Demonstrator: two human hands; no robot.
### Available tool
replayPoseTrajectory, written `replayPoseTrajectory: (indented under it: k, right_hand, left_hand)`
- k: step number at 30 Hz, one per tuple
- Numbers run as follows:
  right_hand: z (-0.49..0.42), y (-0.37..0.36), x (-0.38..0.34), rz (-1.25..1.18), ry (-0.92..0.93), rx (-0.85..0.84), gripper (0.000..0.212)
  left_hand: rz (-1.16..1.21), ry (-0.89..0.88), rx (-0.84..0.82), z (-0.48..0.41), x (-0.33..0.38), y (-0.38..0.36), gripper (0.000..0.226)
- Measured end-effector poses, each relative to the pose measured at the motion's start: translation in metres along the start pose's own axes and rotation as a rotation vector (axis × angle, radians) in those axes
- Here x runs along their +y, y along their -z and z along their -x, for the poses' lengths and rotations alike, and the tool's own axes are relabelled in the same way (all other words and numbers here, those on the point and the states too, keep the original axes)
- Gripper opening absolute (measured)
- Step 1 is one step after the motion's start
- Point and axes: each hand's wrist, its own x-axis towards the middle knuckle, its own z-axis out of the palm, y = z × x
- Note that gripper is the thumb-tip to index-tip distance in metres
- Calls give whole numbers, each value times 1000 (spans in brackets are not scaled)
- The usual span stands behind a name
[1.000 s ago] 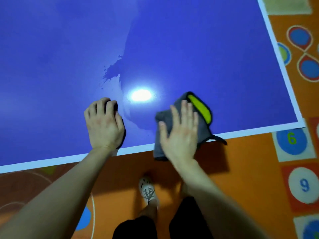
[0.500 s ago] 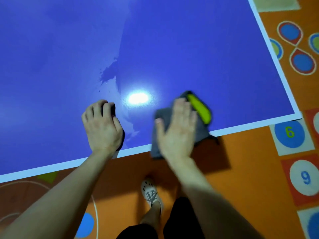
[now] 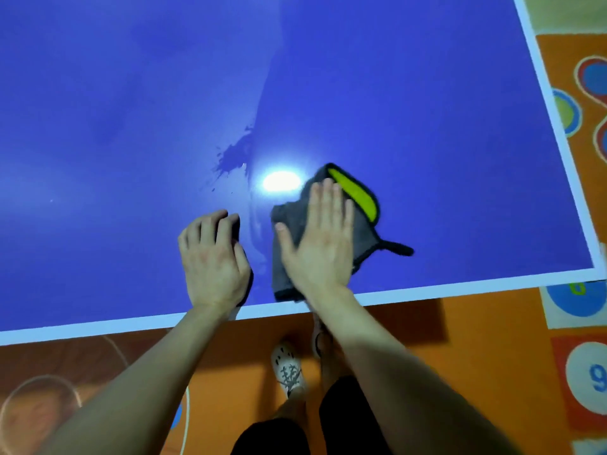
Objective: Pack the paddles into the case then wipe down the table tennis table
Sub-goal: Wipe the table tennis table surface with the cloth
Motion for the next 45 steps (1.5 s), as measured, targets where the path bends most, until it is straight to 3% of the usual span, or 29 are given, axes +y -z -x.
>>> replayPoseTrajectory:
  k: [3,5,9,12,14,16,18,20,24,27,29,31,33,34,36,39,41,43,45]
  right_hand:
    - [6,-9,-38,-27,376,-137,86]
    - [-14,-4,4,-31,401,-86,85]
    - [-64,28,117,10,-122,20,91]
    - [-58,29,93,-8,-330,77,92]
    - [-17,15,26,11,-165,2,92]
    - [27,3,-31,16,165,-168,91]
    - [39,-1,-35,-23,380,-212,88]
    - [24,1,2,-64,367,-126,84]
    - [-11,19,88,-12,-232,41,87]
    - [-19,12,44,-33,-546,159,88]
    - [-9,-3,-37,-51,-464,145,86]
    - [10,-19,-111,-56,-116,19,85]
    - [13,-25,-126,-79,215,-59,83]
    - [2,-24,-110,-97,281,-27,81]
    - [-30,-20,-54,-102,128,64,78]
    - [-86,3,25,-14,-425,165,86]
    - [-105,4,8,-32,-597,198,94]
    - [-97,-11,-63,-25,-532,204,96]
    - [-80,-29,-137,32,-250,72,93]
  left_hand:
    - [19,-16,-104,-4,-6,15,47]
    - [44,-62,-221,-14,-12,32,44]
    - [31,-163,-411,-43,-30,67,38]
    - [-54,-136,-508,-73,-45,84,68]
    - [-109,-112,-582,-94,-54,89,102]
    - [-172,-123,-657,-117,-60,89,134]
    - [-239,-138,-706,-139,-61,88,153]
    - [-333,-166,-720,-155,-59,86,160]
    - [-358,-191,-733,-166,-56,82,156]
    - [-356,-219,-718,-167,-54,77,147]
    - [-392,-255,-707,-167,-55,78,147]
    - [-414,-309,-695,-170,-61,81,151]
    - [-433,-390,-695,-177,-70,85,153]
    - [-440,-429,-701,-181,-74,86,151]
    - [-427,-485,-703,-189,-83,88,141]
    - [-358,-496,-685,-191,-95,88,141]
    - [-305,-482,-678,-190,-101,87,145]
    - [-284,-465,-679,-191,-104,87,152]
    - [-290,-457,-676,-192,-105,86,157]
